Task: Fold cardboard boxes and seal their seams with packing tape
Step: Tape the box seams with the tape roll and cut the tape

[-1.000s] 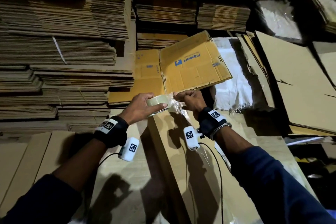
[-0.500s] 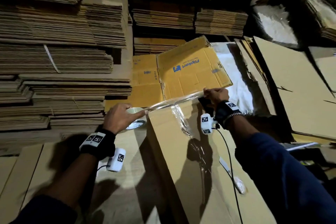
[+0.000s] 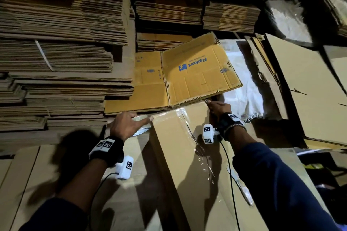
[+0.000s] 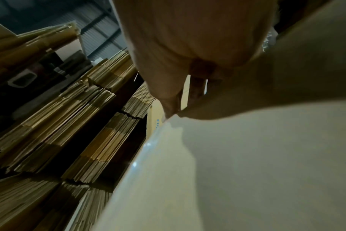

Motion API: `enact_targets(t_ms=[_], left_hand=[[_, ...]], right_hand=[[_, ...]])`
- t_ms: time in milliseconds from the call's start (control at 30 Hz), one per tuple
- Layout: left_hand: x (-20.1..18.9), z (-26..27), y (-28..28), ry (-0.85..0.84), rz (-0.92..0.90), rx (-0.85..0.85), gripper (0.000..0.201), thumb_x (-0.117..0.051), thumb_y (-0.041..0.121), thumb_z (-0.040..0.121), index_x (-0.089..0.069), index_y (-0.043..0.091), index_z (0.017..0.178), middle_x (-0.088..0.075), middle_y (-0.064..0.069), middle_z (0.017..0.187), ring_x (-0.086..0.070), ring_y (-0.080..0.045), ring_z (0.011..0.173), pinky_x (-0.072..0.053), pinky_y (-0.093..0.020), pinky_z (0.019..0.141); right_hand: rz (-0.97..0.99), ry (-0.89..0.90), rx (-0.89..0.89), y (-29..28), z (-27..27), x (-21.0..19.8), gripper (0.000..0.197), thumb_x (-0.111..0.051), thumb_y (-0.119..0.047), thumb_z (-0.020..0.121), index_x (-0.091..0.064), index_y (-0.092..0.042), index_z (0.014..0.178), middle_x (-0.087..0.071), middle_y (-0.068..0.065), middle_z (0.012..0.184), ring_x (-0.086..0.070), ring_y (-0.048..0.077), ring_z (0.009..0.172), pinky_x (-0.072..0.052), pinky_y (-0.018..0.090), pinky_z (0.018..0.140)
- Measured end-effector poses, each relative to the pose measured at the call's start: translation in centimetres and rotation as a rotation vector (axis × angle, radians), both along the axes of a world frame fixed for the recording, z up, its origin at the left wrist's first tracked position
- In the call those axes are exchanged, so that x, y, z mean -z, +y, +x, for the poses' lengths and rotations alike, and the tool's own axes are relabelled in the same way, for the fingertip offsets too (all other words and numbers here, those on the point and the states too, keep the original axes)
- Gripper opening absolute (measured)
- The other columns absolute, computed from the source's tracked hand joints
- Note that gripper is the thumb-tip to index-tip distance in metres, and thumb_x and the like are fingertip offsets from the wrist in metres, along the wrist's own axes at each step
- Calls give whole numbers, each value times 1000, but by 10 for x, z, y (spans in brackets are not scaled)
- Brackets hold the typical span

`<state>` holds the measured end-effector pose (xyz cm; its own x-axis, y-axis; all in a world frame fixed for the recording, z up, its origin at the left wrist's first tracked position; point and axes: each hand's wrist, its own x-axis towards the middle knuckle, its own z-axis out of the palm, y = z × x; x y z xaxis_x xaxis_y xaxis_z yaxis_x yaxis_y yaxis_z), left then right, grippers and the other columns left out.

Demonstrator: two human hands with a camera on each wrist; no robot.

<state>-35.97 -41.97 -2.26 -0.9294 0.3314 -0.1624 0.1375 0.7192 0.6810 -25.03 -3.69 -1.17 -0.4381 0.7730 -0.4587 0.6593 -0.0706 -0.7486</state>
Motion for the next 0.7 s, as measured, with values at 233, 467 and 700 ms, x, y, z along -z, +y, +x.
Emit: enact_targets(t_ms=[233,467,700], left_hand=[[15,0,4,-96,78,-30,84,-66,96,60,-51,14,62,-52,-3,59,-57,-24,63,-38,-36,62],[4,-2,7,-153,84,14,69,-77,80,69,-46,19,69,-43,2,60,-46,-19,59,-27,-35,59],[11,-7,9,-203,139,16,71,-78,83,63,-44,21,67,-38,1,58,-39,-17,55,-22,-34,62]], right_hand=[[21,-203,-168,1,-4,14,31,-63,-57,96,-65,-27,93,-64,5,122,-57,26,114,-45,39,105],[268,-236,-117,-18,16,-19,27,-62,-22,93,-69,-2,110,-68,27,118,-65,44,110,-53,44,91],[470,-206,-490,-66,-13,-23,69,-41,-63,102,-59,-4,132,-61,26,135,-60,42,122,-46,46,100]])
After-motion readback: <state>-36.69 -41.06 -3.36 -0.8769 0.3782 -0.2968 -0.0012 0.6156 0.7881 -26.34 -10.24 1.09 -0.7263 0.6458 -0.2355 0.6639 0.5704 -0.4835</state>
